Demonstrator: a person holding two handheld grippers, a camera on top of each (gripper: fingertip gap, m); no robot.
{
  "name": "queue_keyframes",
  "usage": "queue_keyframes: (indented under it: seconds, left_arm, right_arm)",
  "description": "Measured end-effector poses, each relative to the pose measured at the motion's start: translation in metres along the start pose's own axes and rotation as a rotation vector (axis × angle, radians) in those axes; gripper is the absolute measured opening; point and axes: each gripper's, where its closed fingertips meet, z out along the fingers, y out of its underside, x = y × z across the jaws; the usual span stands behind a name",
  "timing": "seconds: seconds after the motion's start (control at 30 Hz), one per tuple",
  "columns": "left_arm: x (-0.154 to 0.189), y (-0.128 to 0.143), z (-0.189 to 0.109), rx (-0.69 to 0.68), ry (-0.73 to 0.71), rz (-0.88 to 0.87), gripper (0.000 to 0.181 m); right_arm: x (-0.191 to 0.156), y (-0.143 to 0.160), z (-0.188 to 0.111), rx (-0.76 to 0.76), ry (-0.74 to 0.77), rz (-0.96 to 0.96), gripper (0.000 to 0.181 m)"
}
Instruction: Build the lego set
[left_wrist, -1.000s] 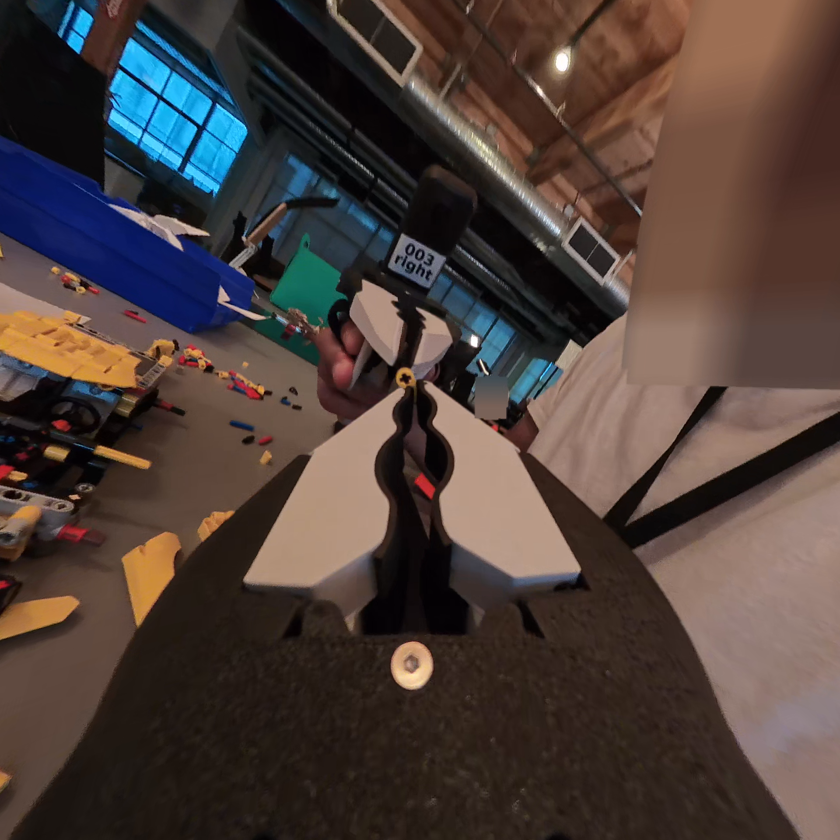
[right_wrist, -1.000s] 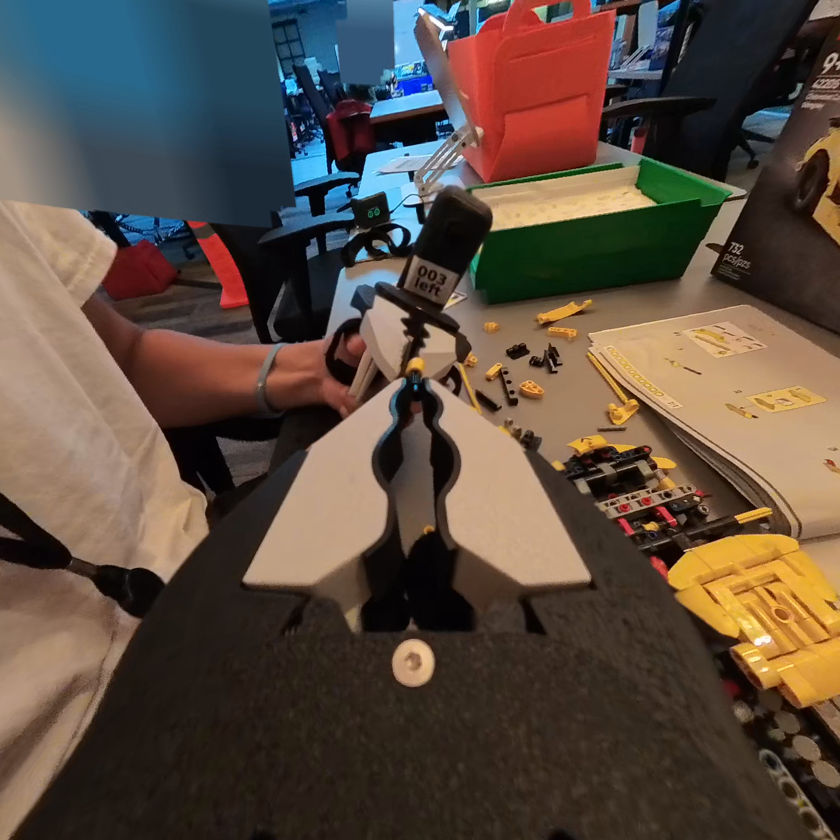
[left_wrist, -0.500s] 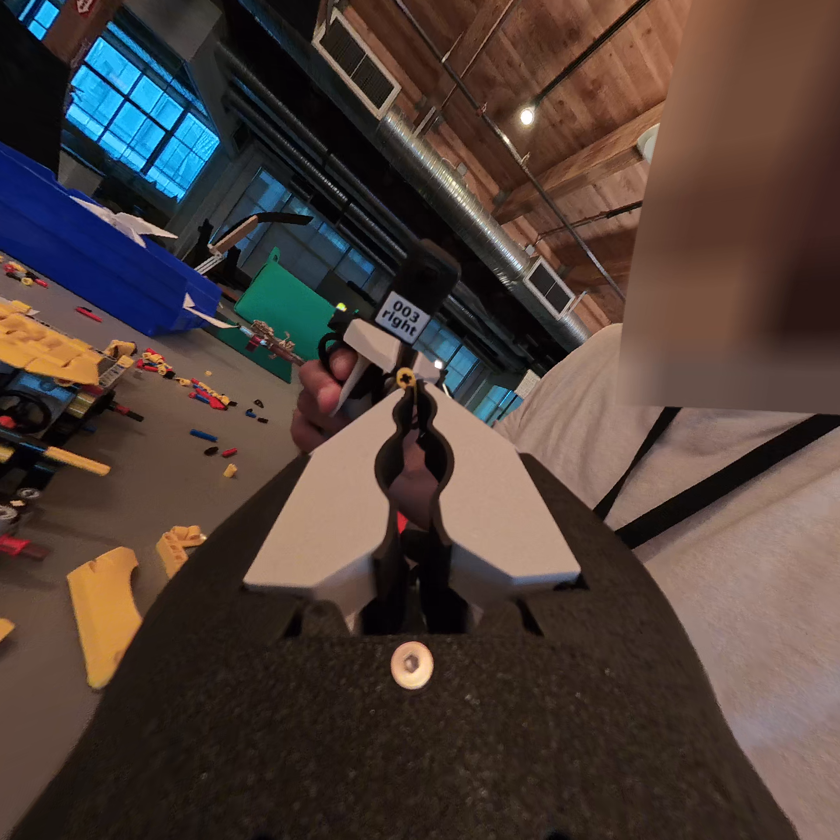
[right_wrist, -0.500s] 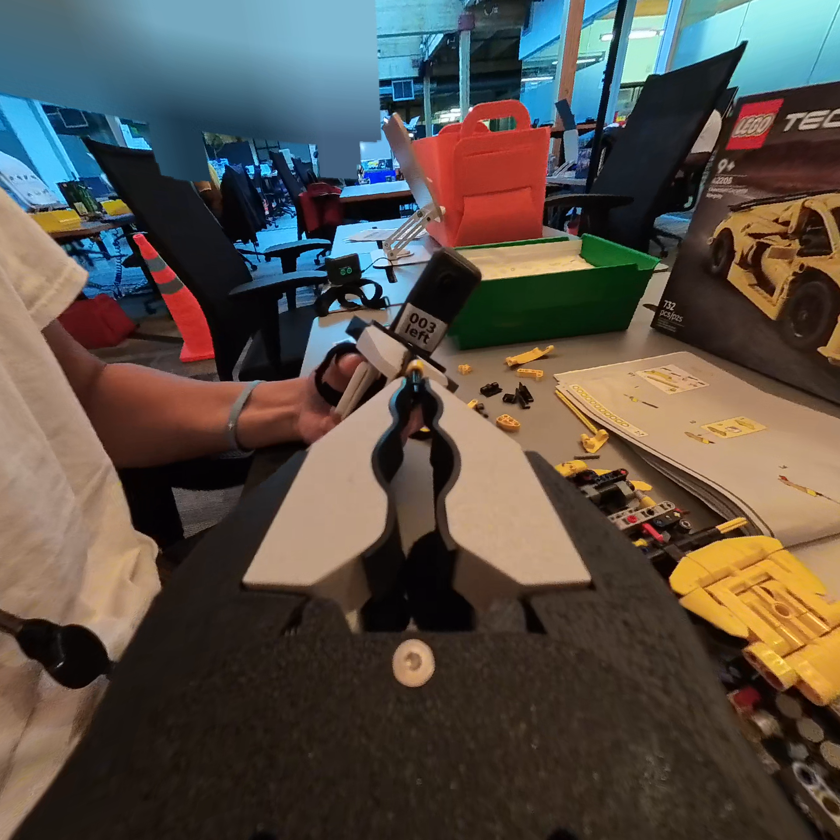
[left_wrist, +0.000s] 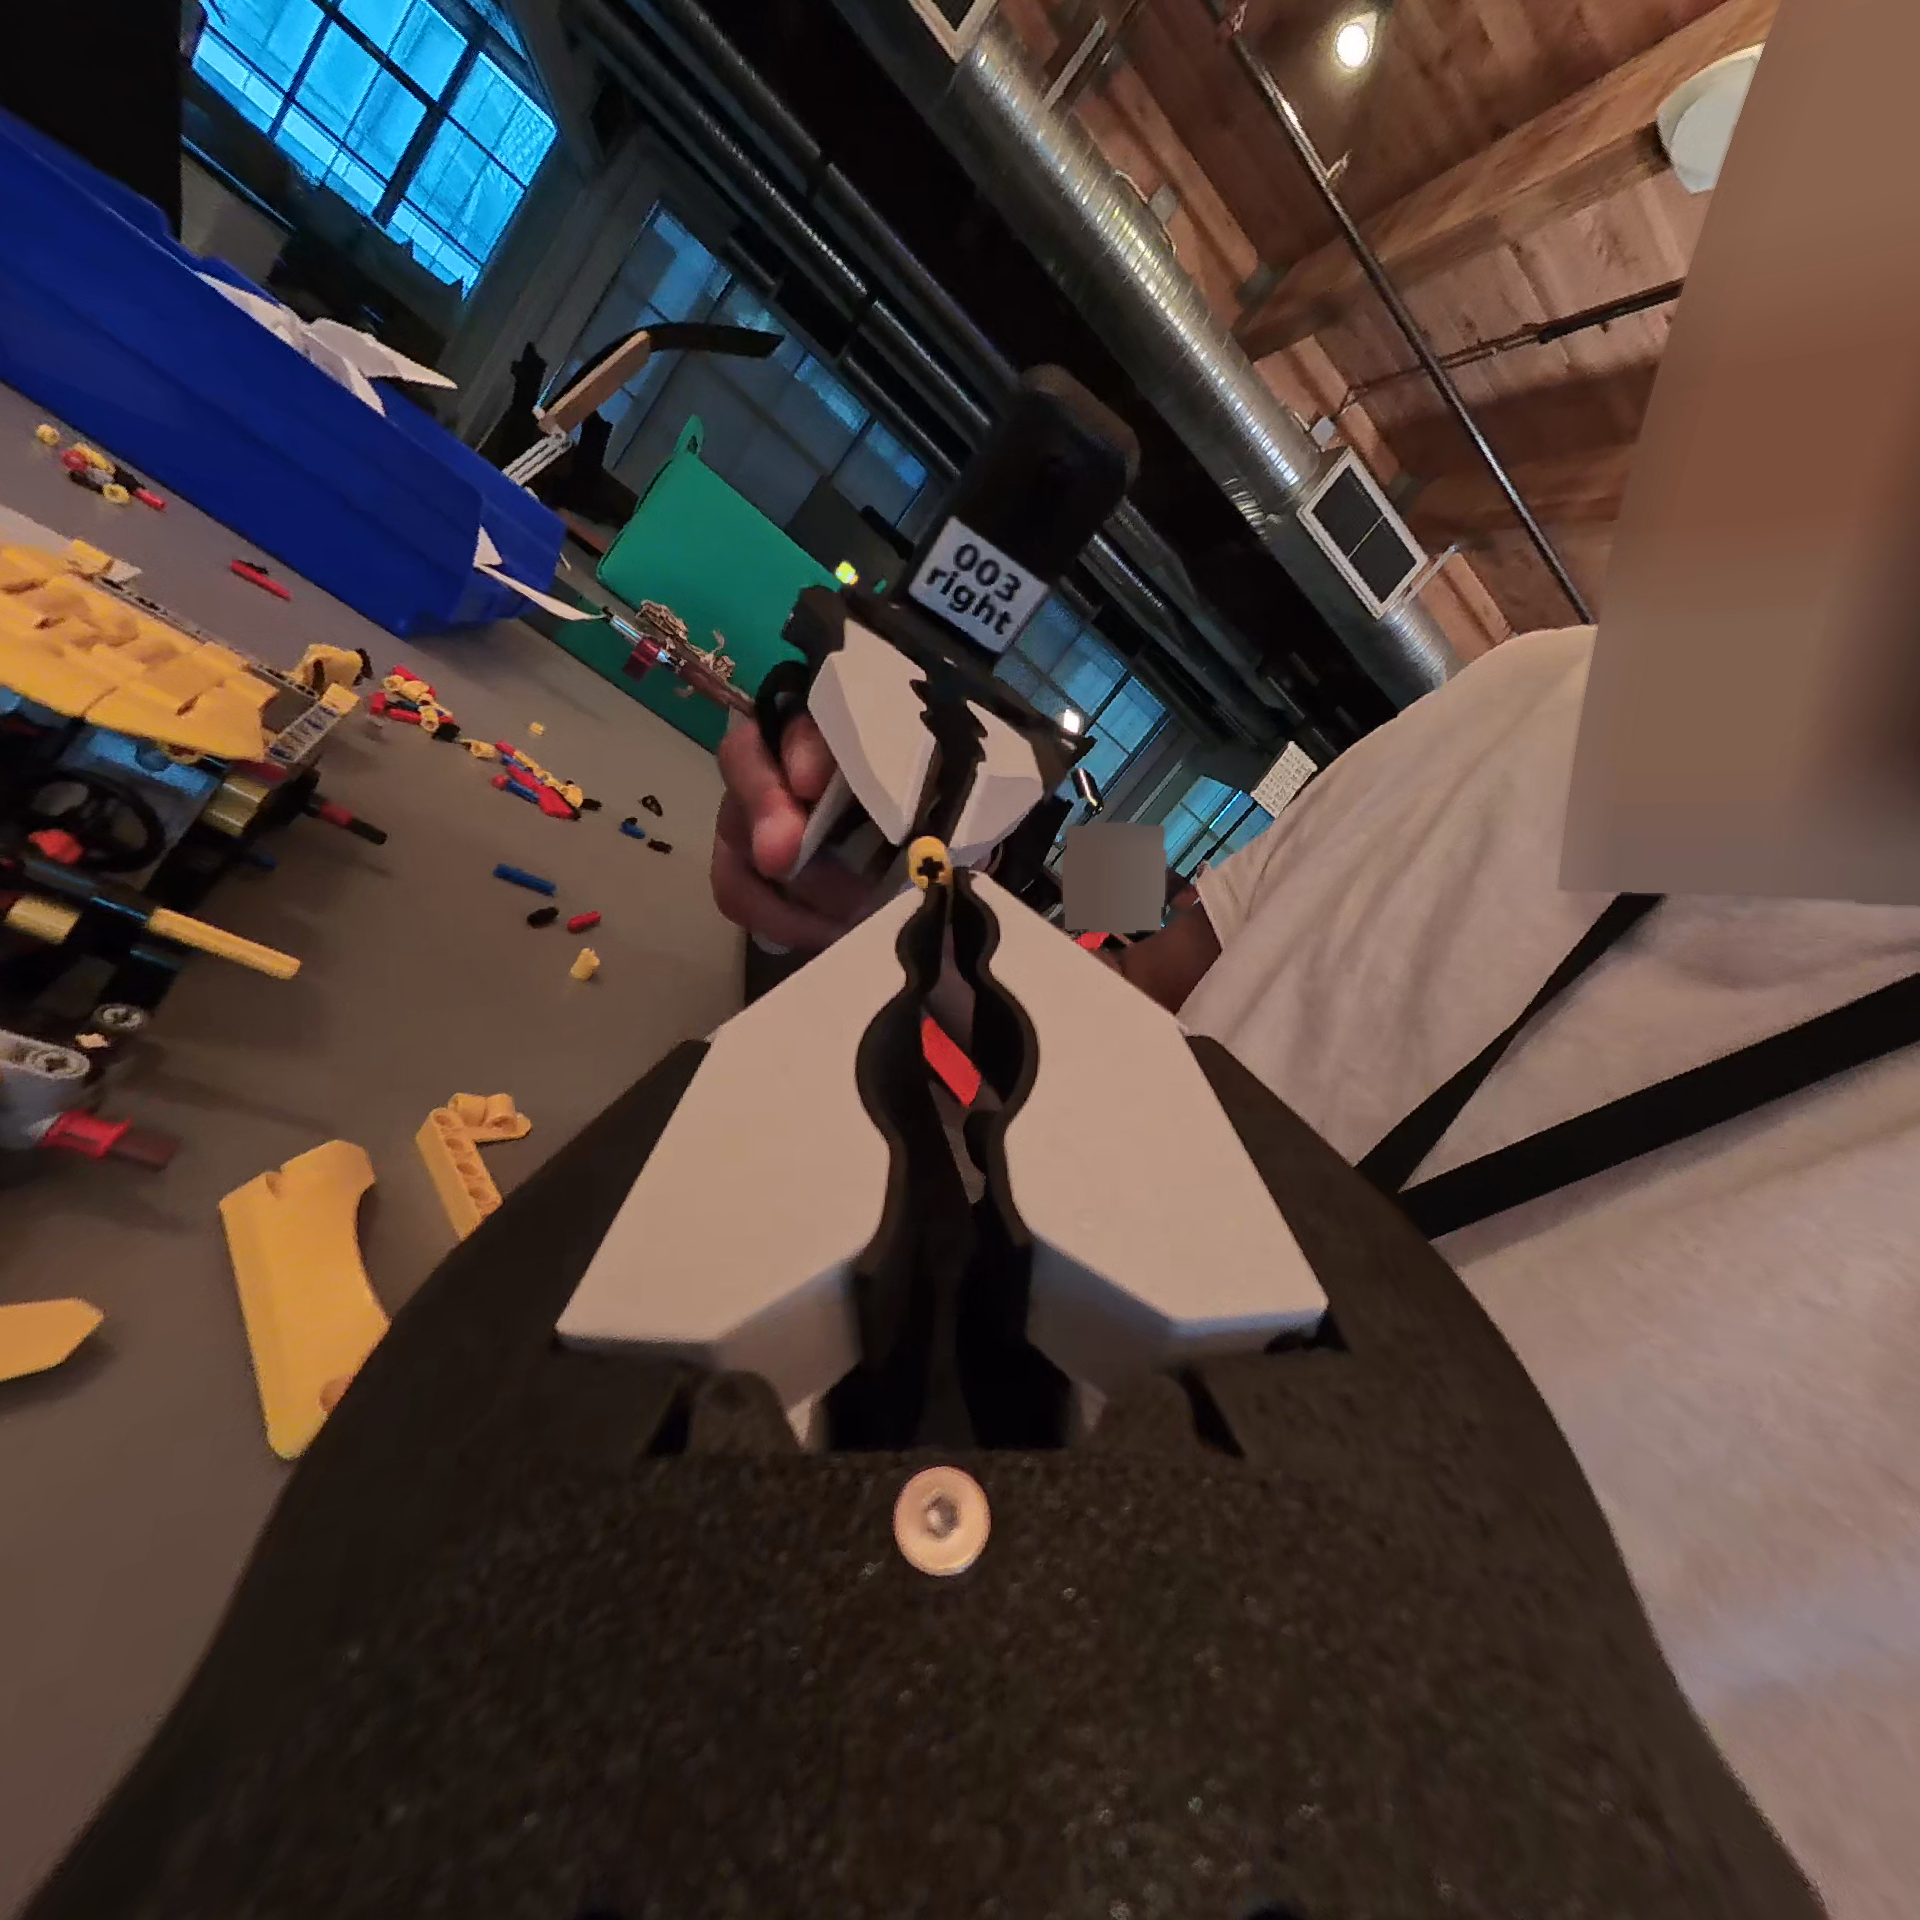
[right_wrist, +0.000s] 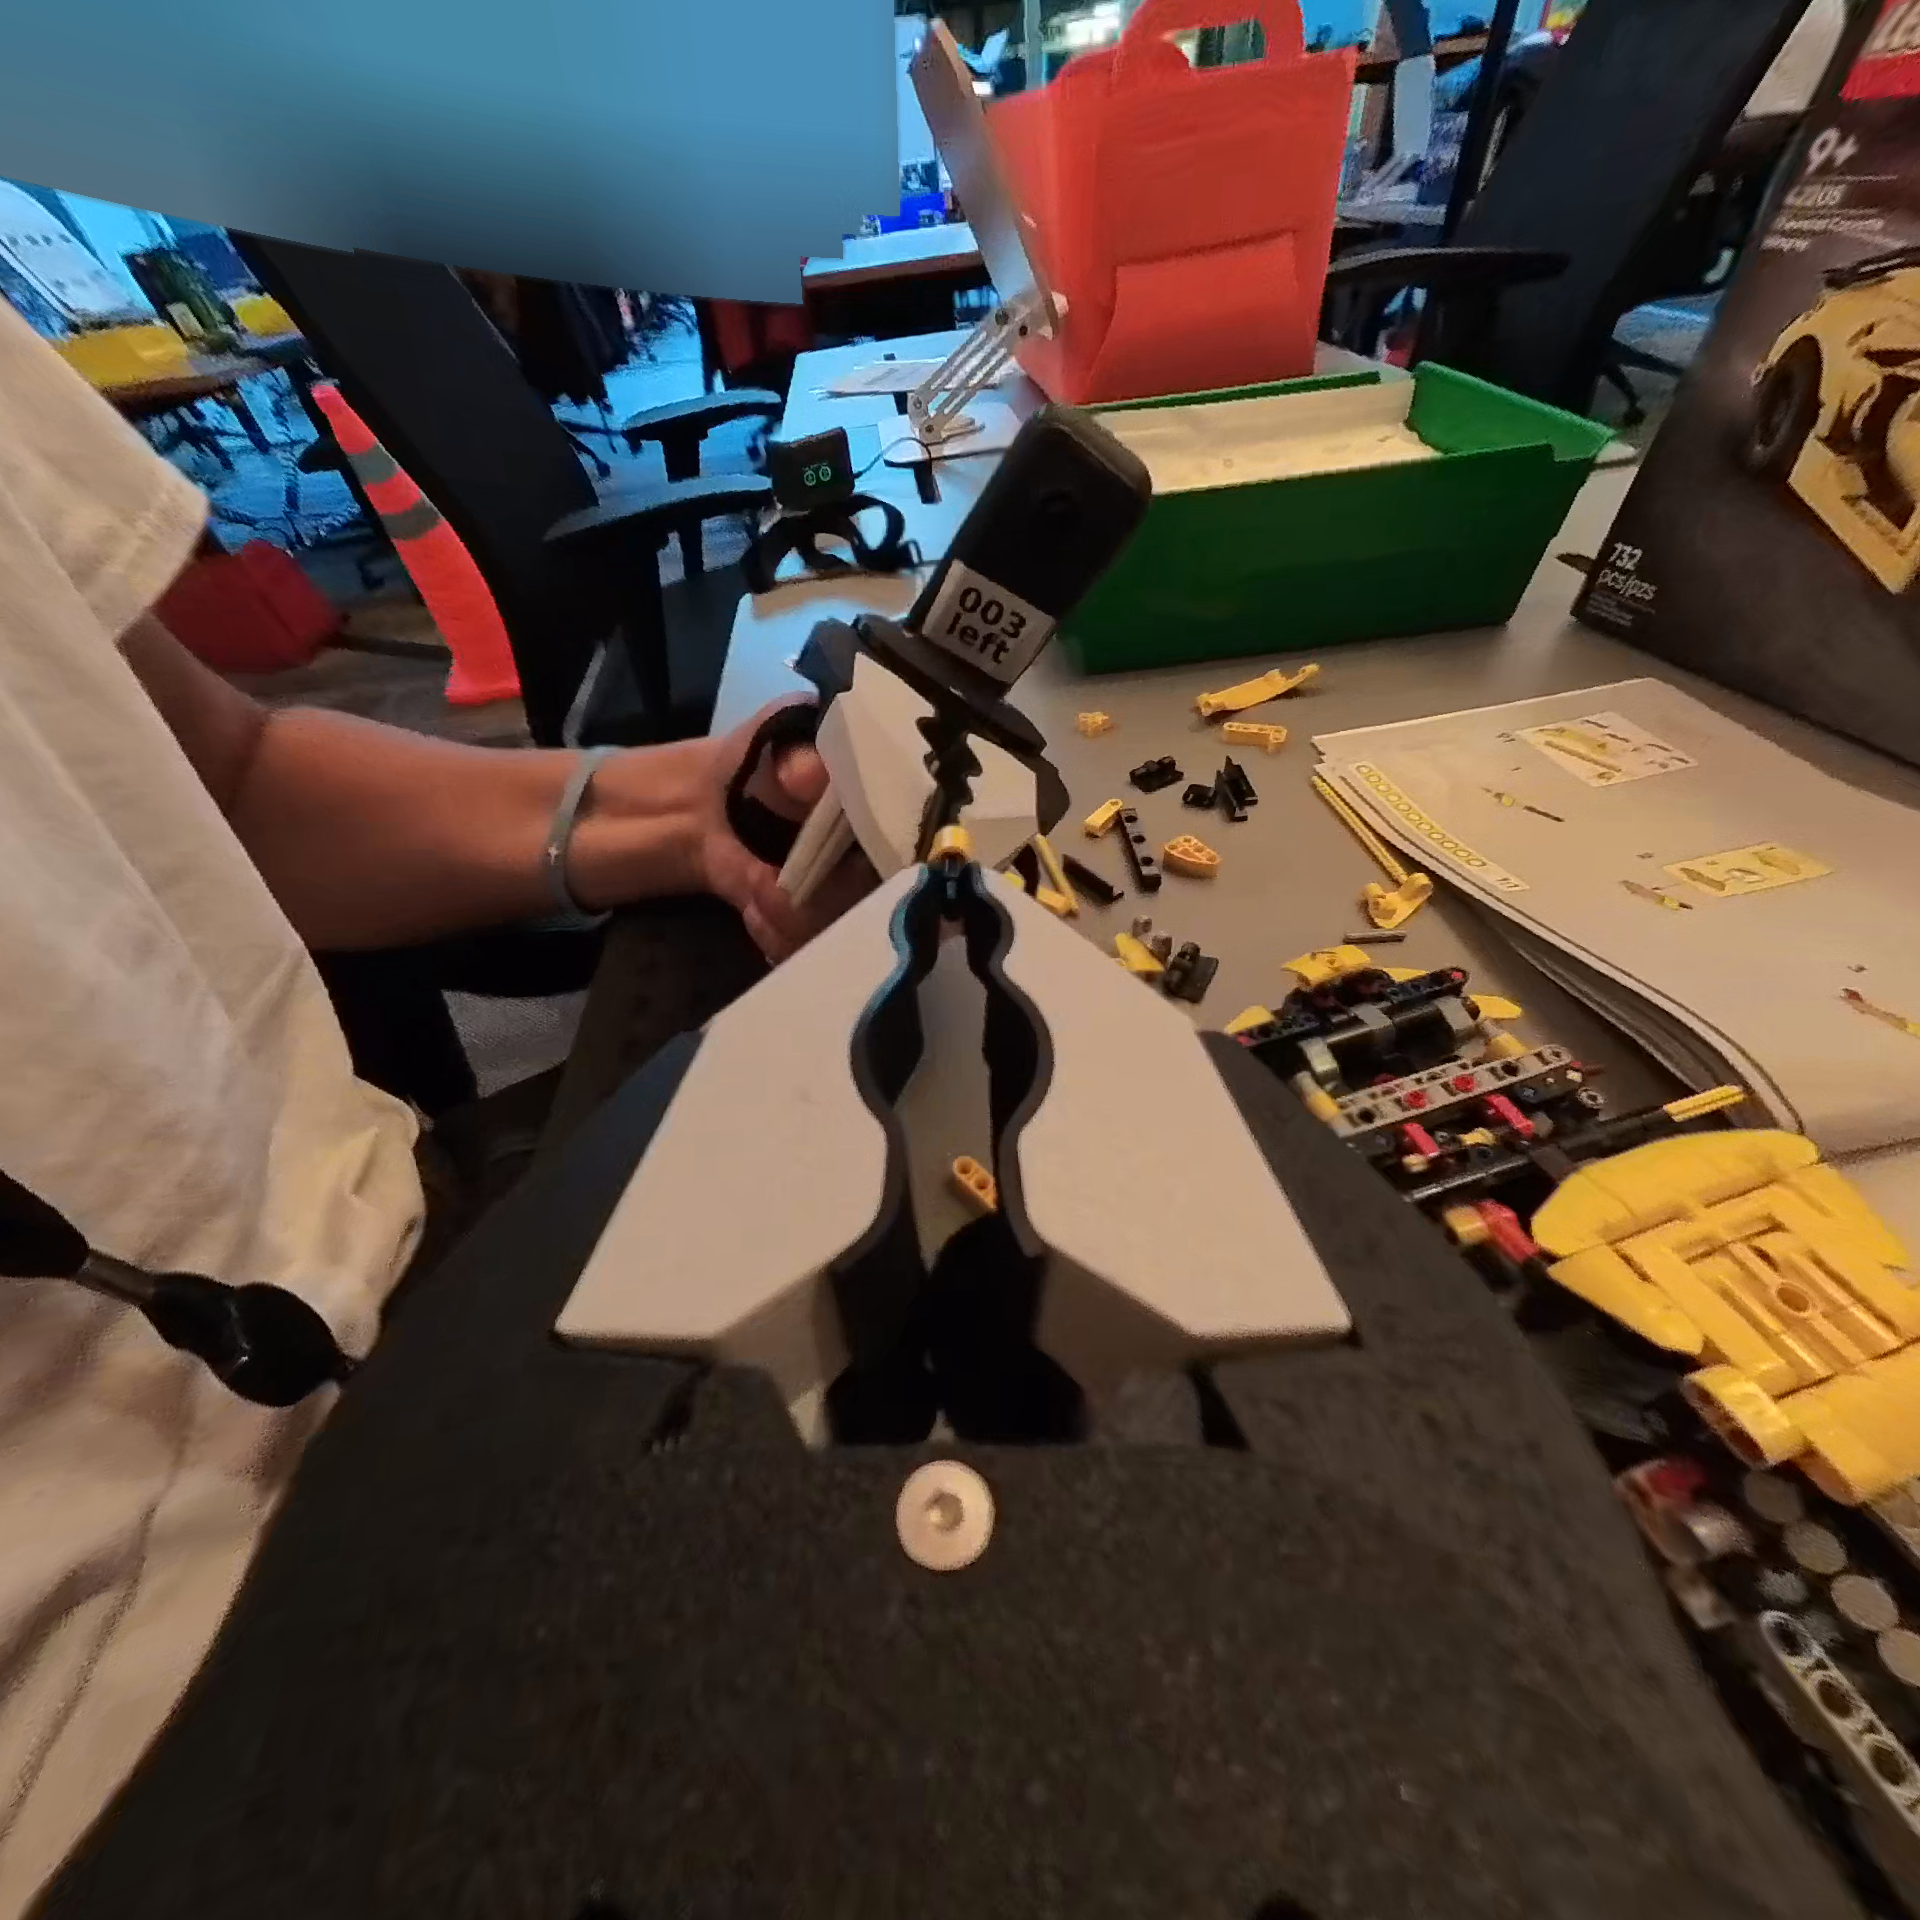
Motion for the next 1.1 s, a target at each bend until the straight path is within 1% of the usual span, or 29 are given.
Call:
queue_keyframes:
  seconds: [0.07, 0.2, 0.23, 0.3, 0.37, 0.4, 0.43, 0.47, 0.53, 0.6, 0.67, 0.93, 1.1]
  left_arm:
    - [-0.001, 0.002, 0.001, -0.009, -0.009, 0.002, 0.001]
    - [0.003, -0.002, 0.0, 0.011, 0.02, 0.004, 0.001]
    - [0.005, -0.002, 0.0, 0.011, 0.041, -0.014, 0.0]
    - [0.014, -0.003, 0.001, 0.004, 0.106, -0.024, 0.0]
    - [0.026, 0.0, 0.001, -0.013, 0.182, -0.031, 0.0]
    - [0.032, 0.001, 0.001, -0.024, 0.213, -0.03, 0.001]
    - [0.037, 0.004, 0.002, -0.041, 0.237, -0.024, 0.0]
    - [0.042, 0.007, 0.002, -0.057, 0.257, -0.018, 0.0]
    - [0.049, 0.011, 0.002, -0.077, 0.298, -0.016, 0.0]
    - [0.054, 0.011, 0.001, -0.081, 0.326, -0.023, 0.0]
    - [0.054, 0.01, 0.0, -0.076, 0.329, -0.031, 0.0]
    - [0.057, 0.014, 0.001, -0.099, 0.342, -0.029, 0.001]
    - [0.051, 0.02, 0.005, -0.118, 0.323, -0.046, 0.001]
  right_arm:
    - [0.0, 0.002, 0.0, 0.023, -0.004, 0.024, 0.004]
    - [-0.002, -0.004, 0.002, 0.075, -0.018, 0.038, 0.004]
    - [-0.003, -0.005, 0.001, 0.086, -0.046, 0.044, 0.004]
    - [-0.012, -0.011, -0.002, 0.155, -0.189, 0.09, 0.008]
    - [-0.025, -0.017, -0.006, 0.197, -0.39, 0.165, 0.027]
    - [-0.028, -0.02, -0.007, 0.207, -0.461, 0.189, 0.036]
    - [-0.032, -0.021, -0.006, 0.186, -0.516, 0.177, 0.039]
    - [-0.042, -0.017, -0.005, 0.131, -0.578, 0.124, 0.035]
    - [-0.052, -0.01, 0.002, 0.035, -0.626, 0.019, 0.032]
    - [-0.056, -0.012, 0.001, -0.002, -0.673, -0.03, 0.023]
    - [-0.055, -0.012, 0.001, -0.04, -0.691, -0.064, 0.021]
    - [-0.059, -0.012, 0.0, -0.072, -0.704, -0.112, 0.022]
    - [-0.058, -0.005, -0.004, -0.115, -0.729, -0.095, 0.02]
